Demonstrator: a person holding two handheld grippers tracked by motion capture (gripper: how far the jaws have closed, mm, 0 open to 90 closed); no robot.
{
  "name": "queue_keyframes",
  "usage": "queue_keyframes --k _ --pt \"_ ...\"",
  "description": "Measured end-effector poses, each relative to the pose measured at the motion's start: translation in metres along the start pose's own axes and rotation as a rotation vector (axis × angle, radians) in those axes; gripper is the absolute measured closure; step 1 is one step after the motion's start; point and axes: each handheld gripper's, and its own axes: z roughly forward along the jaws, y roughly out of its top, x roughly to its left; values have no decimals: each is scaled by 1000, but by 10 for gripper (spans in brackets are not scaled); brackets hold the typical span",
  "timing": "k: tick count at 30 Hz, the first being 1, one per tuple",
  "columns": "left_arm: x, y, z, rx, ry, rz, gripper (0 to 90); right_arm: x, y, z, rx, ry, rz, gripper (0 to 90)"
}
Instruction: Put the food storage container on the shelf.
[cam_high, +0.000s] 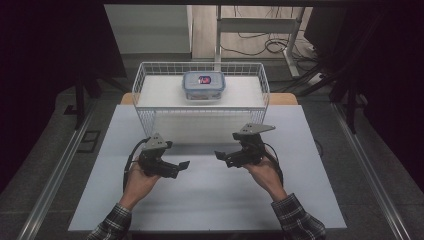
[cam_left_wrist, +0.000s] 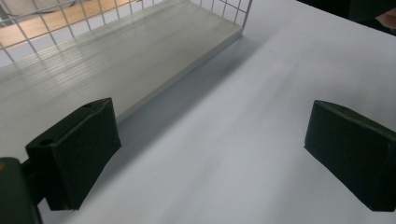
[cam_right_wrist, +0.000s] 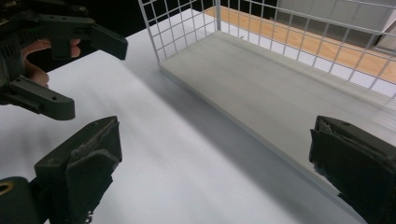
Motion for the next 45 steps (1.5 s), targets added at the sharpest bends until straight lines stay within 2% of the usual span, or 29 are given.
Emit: queue_keyframes --k 4,10,17,23,30,45 --pt "-1 -6 -4 2 16 2 25 1 -3 -5 -11 -12 -7 20" --pt "-3 -16 -15 -23 27 -10 25 6 -10 -14 -22 -34 -15 6" --pt "-11 -26 -23 -34 61 7 24 12 -17 -18 -20 -56 -21 1" --pt "-17 -39 -27 -17 82 16 24 21 -28 -17 3 -64 -46 1" --pt "-20 -54 -31 -1 86 6 25 25 -38 -16 16 -76 -66 1" --pt "-27 -71 -37 32 89 3 27 33 -63 -20 58 -86 -82 1"
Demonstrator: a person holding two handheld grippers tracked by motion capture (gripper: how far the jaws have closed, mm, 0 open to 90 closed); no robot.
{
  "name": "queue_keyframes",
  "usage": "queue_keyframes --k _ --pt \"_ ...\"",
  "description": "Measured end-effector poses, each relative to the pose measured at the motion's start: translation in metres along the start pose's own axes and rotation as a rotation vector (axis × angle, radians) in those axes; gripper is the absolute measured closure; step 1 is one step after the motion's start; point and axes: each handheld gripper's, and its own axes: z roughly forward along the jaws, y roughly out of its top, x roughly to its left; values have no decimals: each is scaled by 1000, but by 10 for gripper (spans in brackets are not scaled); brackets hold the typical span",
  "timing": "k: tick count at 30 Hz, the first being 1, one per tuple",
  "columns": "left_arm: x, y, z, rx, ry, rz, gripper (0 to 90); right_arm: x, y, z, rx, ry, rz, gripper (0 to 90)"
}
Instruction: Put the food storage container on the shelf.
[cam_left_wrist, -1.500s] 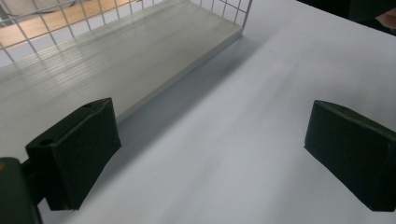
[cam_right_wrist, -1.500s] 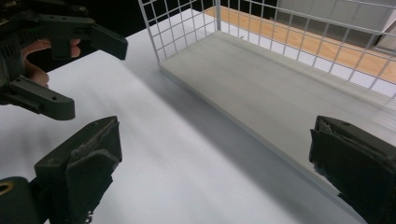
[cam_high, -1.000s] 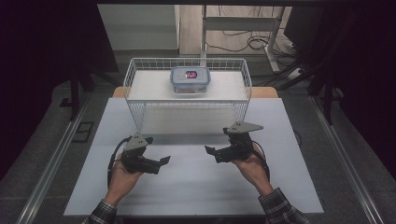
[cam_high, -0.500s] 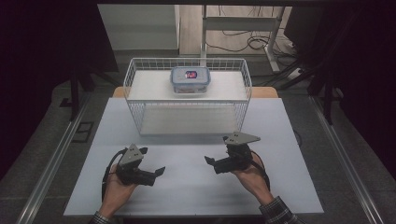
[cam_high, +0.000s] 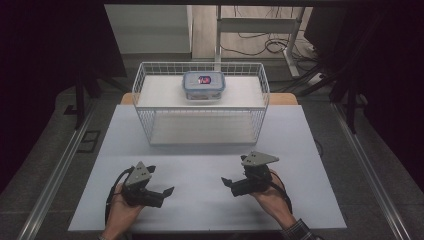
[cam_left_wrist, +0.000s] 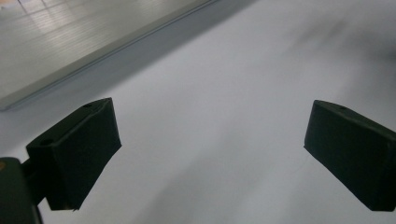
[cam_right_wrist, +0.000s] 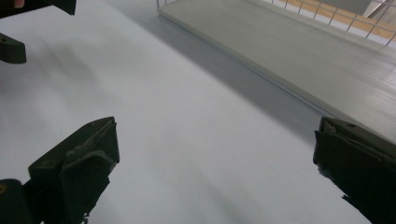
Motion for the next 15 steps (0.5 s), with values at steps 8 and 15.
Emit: queue_keyframes --k 8,15 --pt "-1 -7 -5 8 0 -11 29 3 -11 -5 19 -3 2 1" --pt "0 -16 -10 25 7 -29 28 4 -20 -13 38 -16 -1 0"
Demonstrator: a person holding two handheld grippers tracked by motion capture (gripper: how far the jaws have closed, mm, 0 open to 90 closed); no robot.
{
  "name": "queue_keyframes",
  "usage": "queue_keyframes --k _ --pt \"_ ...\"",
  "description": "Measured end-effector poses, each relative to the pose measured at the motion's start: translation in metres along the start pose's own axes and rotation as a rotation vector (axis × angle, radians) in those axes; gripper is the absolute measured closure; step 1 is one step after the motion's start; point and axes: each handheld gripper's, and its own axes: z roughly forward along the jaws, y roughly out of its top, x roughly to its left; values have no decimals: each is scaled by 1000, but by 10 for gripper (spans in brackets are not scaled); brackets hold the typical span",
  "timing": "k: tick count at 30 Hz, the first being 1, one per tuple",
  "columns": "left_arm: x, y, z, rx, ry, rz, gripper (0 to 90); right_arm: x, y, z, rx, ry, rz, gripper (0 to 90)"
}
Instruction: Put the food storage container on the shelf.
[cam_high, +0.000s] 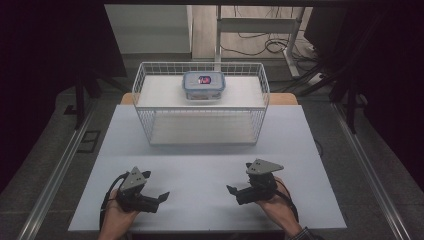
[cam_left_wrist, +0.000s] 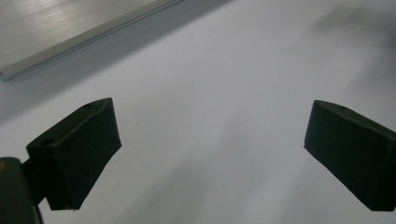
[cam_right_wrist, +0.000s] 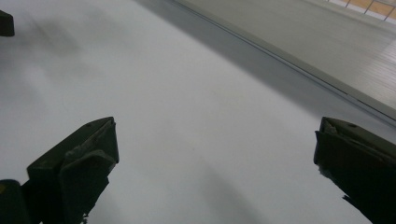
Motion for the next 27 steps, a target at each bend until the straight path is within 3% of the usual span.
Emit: queue_keyframes --k 10,27 --pt "4 -11 -14 -1 16 -29 26 -1 -10 -11 9 -28 5 0" --pt "7 -31 -41 10 88 -40 27 -8 -29 -38 13 -98 19 0"
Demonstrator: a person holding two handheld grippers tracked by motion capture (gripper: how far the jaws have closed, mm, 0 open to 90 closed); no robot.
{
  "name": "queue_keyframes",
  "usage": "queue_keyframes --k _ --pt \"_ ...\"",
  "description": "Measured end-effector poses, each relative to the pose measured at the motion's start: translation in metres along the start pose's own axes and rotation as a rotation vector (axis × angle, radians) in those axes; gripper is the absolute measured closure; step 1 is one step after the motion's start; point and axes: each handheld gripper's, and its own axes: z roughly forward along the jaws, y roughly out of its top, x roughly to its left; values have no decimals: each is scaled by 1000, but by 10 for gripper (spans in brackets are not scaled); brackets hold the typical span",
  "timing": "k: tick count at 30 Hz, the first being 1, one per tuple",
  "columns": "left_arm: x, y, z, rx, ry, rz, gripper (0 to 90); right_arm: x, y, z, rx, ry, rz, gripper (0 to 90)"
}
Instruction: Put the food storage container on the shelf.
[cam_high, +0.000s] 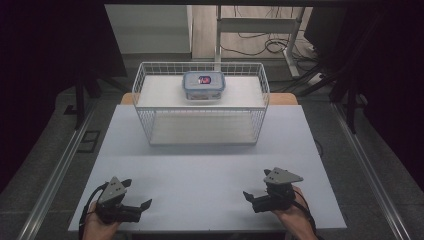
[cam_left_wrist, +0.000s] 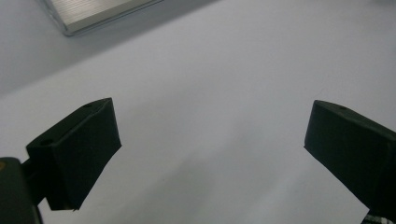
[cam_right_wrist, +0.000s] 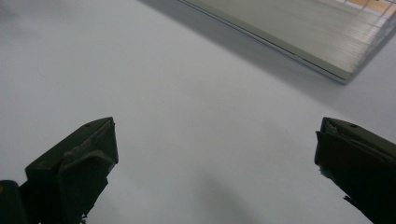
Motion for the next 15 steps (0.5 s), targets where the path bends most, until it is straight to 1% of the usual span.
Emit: queue_keyframes --k 3,6,7,9,15 --pt "2 -4 -4 3 13 -5 27 -3 -4 -5 2 -19 4 0" --pt "4 -8 -9 4 25 -14 27 -5 -9 -11 -3 -31 14 0" --pt "4 -9 -10 3 29 -15 28 -7 -12 -15 -2 -41 24 0" --pt "5 -11 -13 4 34 -19 28 -8 -14 -16 -5 -45 27 0" --pt "8 -18 -19 6 53 -32 28 -15 -25 -27 -3 -78 44 0"
